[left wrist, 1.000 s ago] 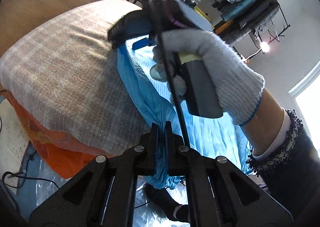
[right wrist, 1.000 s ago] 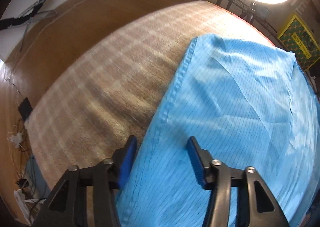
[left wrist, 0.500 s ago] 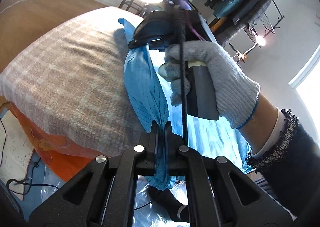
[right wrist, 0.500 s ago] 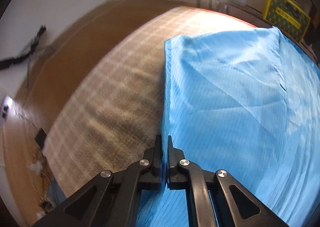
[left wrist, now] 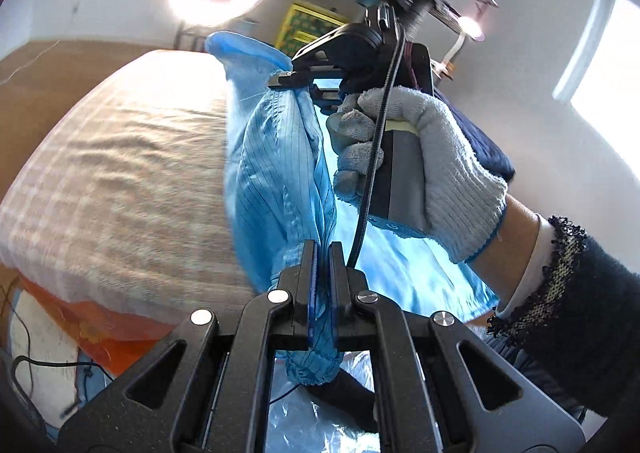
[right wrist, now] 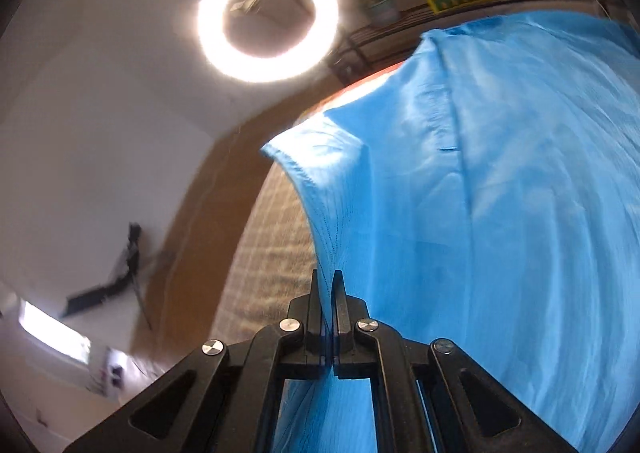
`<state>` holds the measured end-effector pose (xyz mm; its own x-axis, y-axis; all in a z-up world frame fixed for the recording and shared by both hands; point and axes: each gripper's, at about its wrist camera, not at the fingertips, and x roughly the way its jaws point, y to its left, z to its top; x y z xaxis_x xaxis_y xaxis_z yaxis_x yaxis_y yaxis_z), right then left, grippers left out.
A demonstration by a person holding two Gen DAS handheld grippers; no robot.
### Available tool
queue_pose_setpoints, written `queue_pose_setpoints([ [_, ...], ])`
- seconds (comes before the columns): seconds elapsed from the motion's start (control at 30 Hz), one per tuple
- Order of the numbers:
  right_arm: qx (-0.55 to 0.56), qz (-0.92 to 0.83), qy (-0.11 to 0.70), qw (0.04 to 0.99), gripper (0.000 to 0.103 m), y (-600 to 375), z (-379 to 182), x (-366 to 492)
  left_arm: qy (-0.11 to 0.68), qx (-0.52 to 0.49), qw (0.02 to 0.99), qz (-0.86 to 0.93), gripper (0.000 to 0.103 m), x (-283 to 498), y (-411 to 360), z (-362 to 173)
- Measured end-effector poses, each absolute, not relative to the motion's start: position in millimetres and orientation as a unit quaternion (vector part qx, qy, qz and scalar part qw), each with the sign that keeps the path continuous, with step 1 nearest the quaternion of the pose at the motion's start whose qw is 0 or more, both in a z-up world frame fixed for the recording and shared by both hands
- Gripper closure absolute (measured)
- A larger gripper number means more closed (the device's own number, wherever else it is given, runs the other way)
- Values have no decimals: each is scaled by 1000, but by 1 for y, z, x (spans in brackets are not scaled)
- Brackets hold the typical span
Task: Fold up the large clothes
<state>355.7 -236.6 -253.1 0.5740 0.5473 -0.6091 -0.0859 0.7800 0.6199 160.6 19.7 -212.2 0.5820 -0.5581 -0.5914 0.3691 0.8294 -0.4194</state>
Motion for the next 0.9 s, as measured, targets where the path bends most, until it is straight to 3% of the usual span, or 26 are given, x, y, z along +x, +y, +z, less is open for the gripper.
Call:
queue_pose_setpoints([
  [0.33, 479, 109, 399, 774, 103, -378, -325, 327, 406, -20, 855, -321, 103, 136, -64, -228],
  [0.5, 432, 113, 427, 786, 103, -373, -328, 333, 420, -4, 839, -345, 103, 125, -78, -233],
  [0.7, 262, 127, 473, 832, 103, -354, -306, 352, 408, -75, 843, -342, 103, 124, -26, -209],
  [0.9, 255, 155, 486, 821, 103, -347, -316, 363, 406, -123, 862, -278, 103, 158, 13, -213],
])
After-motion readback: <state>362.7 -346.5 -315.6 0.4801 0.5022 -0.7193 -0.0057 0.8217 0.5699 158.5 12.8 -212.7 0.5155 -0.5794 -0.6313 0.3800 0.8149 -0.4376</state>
